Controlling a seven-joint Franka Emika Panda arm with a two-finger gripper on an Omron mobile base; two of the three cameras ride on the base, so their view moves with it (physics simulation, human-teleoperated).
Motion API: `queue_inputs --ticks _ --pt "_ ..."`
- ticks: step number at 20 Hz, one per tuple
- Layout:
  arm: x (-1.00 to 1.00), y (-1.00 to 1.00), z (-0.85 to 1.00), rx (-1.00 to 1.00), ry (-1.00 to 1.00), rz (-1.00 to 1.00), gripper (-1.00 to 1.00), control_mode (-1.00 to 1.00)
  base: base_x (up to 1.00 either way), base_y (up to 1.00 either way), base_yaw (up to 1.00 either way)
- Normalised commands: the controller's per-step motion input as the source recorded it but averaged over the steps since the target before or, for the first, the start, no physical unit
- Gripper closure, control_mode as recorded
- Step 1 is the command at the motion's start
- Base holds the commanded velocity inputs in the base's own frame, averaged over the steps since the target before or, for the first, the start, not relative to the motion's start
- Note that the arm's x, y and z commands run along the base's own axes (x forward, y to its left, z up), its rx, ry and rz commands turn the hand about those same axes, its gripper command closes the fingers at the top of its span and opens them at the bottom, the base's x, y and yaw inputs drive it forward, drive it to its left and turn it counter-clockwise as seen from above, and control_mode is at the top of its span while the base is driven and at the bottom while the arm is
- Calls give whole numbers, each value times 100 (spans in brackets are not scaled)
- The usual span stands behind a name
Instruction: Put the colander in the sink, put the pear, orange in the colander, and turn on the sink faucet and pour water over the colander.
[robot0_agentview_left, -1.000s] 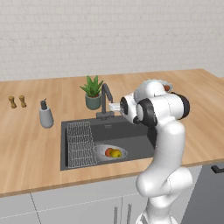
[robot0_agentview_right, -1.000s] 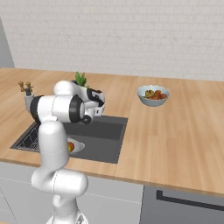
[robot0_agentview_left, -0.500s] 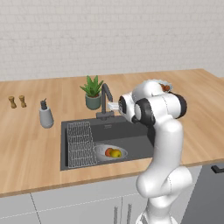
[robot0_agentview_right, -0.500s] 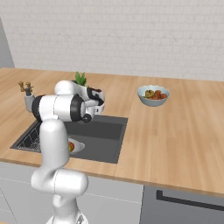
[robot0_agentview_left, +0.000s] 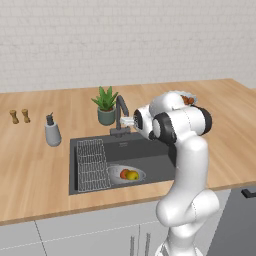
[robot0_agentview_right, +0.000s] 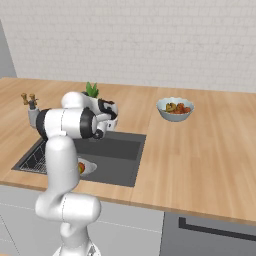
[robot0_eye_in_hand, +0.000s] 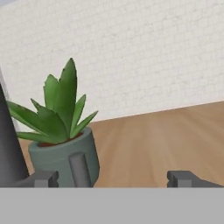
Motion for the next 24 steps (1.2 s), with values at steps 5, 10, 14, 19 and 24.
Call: queue_inputs --ticks 5,10,14,19,24 --pt "2 12 0 0 0 0 -100 -100 0 0 0" --pt "12 4 0 0 0 0 -100 -100 0 0 0" --pt "9 0 0 0 0 0 -100 -100 0 0 0" --pt "6 0 0 0 0 0 -100 -100 0 0 0" --pt "2 0 0 0 0 0 -100 -100 0 0 0"
